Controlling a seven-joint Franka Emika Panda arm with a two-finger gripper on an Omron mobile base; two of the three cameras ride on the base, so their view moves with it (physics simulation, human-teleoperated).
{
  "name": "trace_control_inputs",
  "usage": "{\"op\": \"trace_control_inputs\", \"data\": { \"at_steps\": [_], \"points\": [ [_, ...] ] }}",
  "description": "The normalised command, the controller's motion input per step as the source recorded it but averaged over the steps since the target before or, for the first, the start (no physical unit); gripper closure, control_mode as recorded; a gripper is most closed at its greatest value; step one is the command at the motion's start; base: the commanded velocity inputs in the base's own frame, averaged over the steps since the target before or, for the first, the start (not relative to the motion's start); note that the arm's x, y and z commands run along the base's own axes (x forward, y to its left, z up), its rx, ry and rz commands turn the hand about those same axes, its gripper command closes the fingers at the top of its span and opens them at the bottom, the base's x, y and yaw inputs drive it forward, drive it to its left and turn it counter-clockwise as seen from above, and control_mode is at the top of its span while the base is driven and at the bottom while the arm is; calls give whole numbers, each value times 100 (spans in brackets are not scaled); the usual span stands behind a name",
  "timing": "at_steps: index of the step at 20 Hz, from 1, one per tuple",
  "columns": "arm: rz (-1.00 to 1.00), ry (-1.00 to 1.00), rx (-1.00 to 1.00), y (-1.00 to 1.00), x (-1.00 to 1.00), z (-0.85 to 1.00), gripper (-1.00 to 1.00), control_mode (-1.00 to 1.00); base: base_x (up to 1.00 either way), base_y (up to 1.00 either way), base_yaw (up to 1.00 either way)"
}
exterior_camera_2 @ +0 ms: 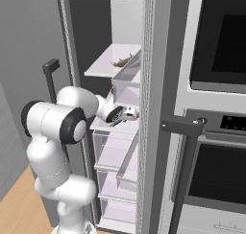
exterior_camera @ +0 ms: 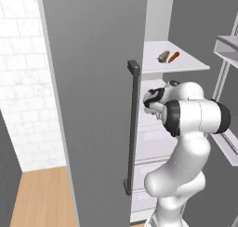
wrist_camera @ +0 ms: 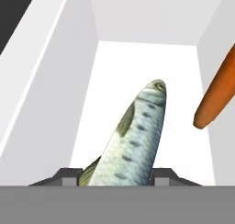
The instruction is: Place one carrot and one fish in each tupperware on the nearby counter, to pack two identical lunches.
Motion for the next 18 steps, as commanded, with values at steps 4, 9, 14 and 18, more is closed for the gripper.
{"op": "trace_control_inputs", "data": {
  "at_steps": [4,9,14,18],
  "points": [
    [0,0,2,4,-100,48,100,-100,0,0,0],
    [2,8,4,19,-100,96,100,-100,0,0,0],
    [3,22,0,32,-100,96,100,-100,0,0,0],
    [5,13,0,9,-100,61,100,-100,0,0,0]
  ]
}}
